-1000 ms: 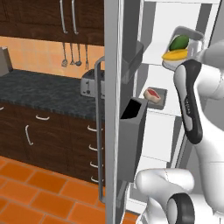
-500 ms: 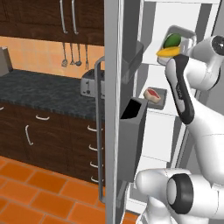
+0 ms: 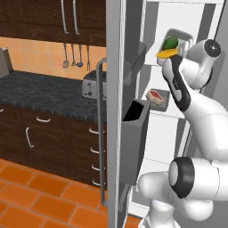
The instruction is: Take the meat container that has the steak and place it on the second highest rack of the freezer. Then take the vegetable container that has the corn and avocado and place it on the highest rack of the freezer.
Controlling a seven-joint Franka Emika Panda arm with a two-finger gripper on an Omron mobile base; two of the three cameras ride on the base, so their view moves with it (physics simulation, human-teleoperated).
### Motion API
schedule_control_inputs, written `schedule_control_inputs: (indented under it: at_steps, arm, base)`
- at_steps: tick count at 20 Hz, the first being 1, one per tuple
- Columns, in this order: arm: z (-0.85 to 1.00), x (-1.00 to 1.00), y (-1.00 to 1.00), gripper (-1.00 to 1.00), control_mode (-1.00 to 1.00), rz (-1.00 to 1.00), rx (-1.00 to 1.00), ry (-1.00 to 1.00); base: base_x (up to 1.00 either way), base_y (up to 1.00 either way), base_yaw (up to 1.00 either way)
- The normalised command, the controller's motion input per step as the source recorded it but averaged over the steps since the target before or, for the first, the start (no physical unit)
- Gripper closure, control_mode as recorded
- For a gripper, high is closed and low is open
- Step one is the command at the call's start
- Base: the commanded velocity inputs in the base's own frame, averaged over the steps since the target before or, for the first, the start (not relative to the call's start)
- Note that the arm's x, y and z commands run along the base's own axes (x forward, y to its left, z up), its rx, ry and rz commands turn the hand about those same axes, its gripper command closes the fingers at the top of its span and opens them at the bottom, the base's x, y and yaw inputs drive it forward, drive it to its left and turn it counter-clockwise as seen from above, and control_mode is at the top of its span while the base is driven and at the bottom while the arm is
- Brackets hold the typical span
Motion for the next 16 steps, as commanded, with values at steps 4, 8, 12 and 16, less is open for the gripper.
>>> schedule_control_inputs:
  at_steps: [4,8,12,16]
  arm:
    - [-0.13,0.53,-0.11,1.0,-1.0,0.0,0.0,0.02]
    - [-0.01,0.47,-0.11,1.0,-1.0,0.0,0.0,0.01]
    - [0.0,0.57,-0.18,1.0,-1.0,0.0,0.0,0.01]
    - [-0.32,0.29,-0.24,1.0,-1.0,0.0,0.0,0.0]
  base:
    - [0.0,0.0,0.0]
    - [0.0,0.0,0.0]
    - [0.0,0.0,0.0]
    - [0.0,0.0,0.0]
